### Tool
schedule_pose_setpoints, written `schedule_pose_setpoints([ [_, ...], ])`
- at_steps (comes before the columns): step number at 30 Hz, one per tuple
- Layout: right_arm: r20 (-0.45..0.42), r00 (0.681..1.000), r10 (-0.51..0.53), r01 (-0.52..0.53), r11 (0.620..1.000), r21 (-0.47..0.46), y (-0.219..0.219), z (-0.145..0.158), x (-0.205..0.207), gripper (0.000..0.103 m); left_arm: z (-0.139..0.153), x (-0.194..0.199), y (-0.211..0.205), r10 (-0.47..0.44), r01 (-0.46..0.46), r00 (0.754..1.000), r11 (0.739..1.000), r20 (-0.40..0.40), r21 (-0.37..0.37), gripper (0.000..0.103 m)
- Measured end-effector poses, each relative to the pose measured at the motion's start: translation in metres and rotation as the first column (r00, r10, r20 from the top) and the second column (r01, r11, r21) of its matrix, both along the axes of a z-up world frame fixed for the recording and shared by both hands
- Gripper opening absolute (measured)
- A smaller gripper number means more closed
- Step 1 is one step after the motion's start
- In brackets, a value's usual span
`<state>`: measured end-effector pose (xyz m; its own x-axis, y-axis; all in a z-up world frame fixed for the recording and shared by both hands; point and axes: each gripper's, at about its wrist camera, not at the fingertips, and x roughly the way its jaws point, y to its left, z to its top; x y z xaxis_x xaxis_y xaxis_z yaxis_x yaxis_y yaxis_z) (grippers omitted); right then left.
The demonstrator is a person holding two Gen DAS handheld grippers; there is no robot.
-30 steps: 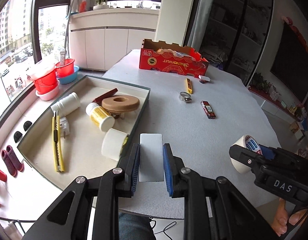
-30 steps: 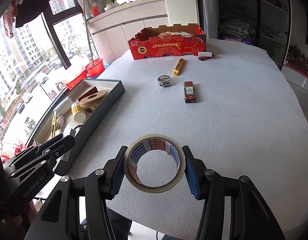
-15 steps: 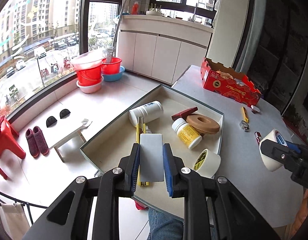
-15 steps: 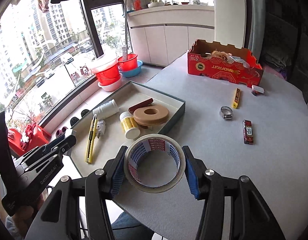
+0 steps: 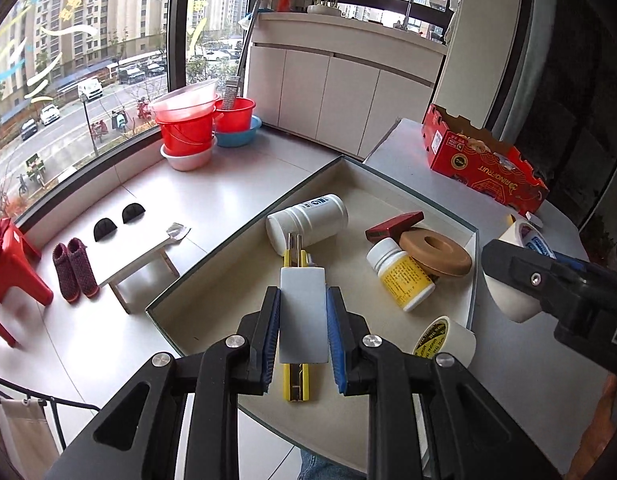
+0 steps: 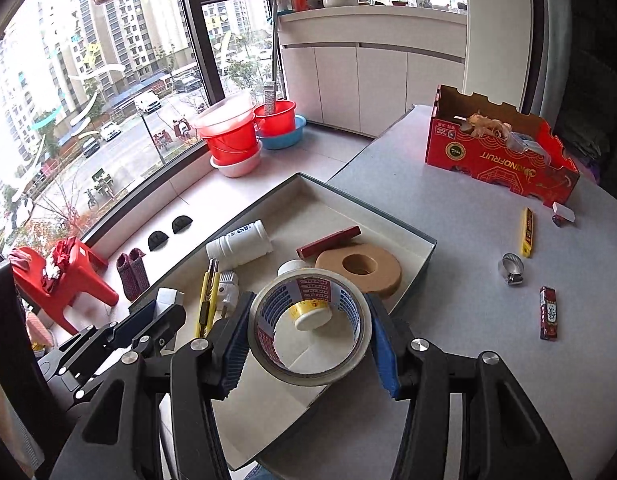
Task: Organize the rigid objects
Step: 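Carry the white block with left tool while right tool carries the tape roll to the tray, then lower the white block with left tool while right tool lowers the tape roll into the tray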
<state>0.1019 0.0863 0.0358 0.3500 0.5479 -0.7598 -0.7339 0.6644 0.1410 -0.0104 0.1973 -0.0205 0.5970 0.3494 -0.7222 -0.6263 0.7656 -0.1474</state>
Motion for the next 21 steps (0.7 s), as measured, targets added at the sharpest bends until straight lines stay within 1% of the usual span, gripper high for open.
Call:
schedule_pose_setpoints([
  [7,-0.022,1.000,-0.007,0.007,1.000,-0.020,0.004,-0.012,0.006,0.054,-0.007,0.007,0.002,0.009,-0.010,1.000,1.000,-0.014,-0.011,0.024],
  [21,-0.036,0.999,0.000,-0.001,0.999,-0.037,0.011,-0.019,0.011,0.054,-0.012,0.012,0.006,0.020,-0.021,0.999,1.000,-0.032,-0.014,0.024],
])
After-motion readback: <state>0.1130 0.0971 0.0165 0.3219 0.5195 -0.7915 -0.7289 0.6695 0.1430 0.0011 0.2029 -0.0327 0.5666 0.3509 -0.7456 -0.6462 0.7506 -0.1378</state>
